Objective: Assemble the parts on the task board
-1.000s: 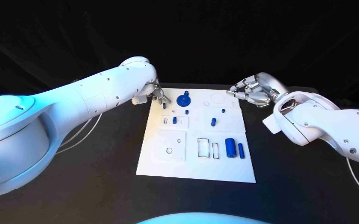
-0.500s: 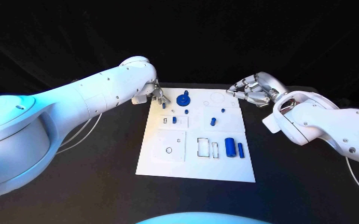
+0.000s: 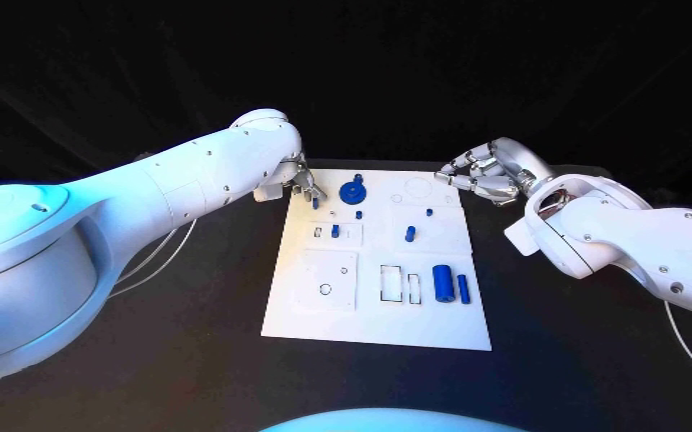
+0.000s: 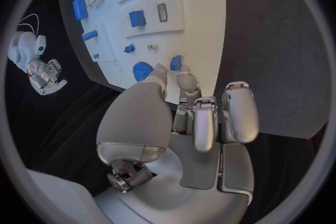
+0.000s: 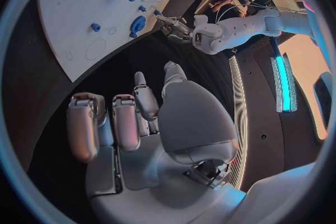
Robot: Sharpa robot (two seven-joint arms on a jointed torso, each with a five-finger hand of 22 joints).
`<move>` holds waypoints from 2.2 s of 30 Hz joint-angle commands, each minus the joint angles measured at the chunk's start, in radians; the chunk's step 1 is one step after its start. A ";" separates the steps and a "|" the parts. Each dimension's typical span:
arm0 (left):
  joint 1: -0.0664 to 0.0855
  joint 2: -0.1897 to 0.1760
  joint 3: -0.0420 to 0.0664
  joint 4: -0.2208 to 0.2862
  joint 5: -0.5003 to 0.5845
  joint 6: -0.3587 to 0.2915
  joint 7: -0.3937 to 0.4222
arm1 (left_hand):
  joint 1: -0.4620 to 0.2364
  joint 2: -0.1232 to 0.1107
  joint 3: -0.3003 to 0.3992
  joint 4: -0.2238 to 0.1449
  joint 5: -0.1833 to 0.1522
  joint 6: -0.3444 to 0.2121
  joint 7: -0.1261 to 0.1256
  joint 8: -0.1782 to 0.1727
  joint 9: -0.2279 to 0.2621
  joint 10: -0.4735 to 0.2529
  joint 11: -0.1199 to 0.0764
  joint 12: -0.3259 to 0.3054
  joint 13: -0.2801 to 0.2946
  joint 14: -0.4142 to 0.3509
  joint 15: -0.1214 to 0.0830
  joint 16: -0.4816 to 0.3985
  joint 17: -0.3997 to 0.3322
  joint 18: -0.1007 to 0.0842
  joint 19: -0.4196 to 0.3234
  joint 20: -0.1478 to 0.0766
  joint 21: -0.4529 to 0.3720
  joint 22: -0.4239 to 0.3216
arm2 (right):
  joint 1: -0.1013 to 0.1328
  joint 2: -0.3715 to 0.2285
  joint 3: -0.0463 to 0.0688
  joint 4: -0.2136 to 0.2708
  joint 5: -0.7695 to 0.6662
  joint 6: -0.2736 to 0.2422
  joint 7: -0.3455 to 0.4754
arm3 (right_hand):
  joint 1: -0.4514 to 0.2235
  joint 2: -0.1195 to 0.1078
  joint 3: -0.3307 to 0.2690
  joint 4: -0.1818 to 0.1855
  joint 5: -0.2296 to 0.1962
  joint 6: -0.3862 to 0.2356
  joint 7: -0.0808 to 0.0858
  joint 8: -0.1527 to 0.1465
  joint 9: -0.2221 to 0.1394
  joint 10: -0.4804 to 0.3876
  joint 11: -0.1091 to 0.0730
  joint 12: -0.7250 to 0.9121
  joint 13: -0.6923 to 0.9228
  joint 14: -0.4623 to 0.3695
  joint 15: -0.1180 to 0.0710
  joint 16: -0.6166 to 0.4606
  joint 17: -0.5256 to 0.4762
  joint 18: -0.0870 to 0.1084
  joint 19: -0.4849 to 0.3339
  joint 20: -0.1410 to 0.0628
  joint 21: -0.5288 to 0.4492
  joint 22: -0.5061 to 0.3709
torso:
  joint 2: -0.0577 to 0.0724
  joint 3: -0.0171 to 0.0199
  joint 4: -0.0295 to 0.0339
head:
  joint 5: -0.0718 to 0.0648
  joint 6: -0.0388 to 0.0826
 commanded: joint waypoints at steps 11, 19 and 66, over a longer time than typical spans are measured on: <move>0.000 0.004 0.000 0.000 0.008 0.025 0.006 | 0.039 0.021 0.023 -0.007 0.004 0.011 -0.004 0.005 -0.002 0.007 -0.007 0.005 -0.003 0.104 0.002 0.006 0.263 -0.004 0.010 -0.001 0.009 0.008 | -0.001 0.005 0.000 -0.003 -0.009 0.010 0.010 | -0.005 0.002 -0.007 -0.002 0.005 -0.005 0.002 0.005 0.001 -0.002 -0.005 -0.002 0.001 0.052 -0.008 -0.005 0.043 0.015 0.016 -0.008 -0.006 0.168 | 0.000 -0.0001 -0.0004 | 0.001 -0.002; -0.001 0.006 -0.001 -0.002 0.009 0.026 0.005 | 0.040 0.021 0.023 -0.007 0.004 0.011 -0.004 0.005 -0.002 0.008 -0.007 0.006 -0.001 0.104 0.002 0.006 0.263 -0.004 0.010 -0.001 0.009 0.008 | -0.001 0.004 0.000 -0.002 -0.009 0.010 0.011 | -0.005 0.002 -0.007 -0.002 0.005 -0.005 0.002 0.005 0.001 -0.002 -0.005 -0.002 0.001 0.052 -0.008 -0.005 0.043 0.015 0.016 -0.008 -0.006 0.168 | 0.000 0.0001 -0.0004 | 0.000 -0.003; 0.001 -0.182 0.002 0.285 0.220 -0.224 0.001 | 0.041 -0.052 0.668 -0.232 0.004 -0.011 -0.011 0.075 0.048 0.040 -0.017 -0.008 -0.021 0.104 -0.006 0.006 0.263 -0.005 0.011 -0.005 0.012 0.021 | -0.001 -0.012 0.000 0.000 -0.008 0.010 0.009 | -0.005 0.004 -0.008 -0.002 0.007 -0.005 0.001 0.005 0.002 -0.001 -0.005 -0.001 0.002 0.052 -0.008 -0.005 0.043 0.015 0.016 -0.008 -0.007 0.168 | -0.018 0.0077 0.0141 | 0.007 -0.018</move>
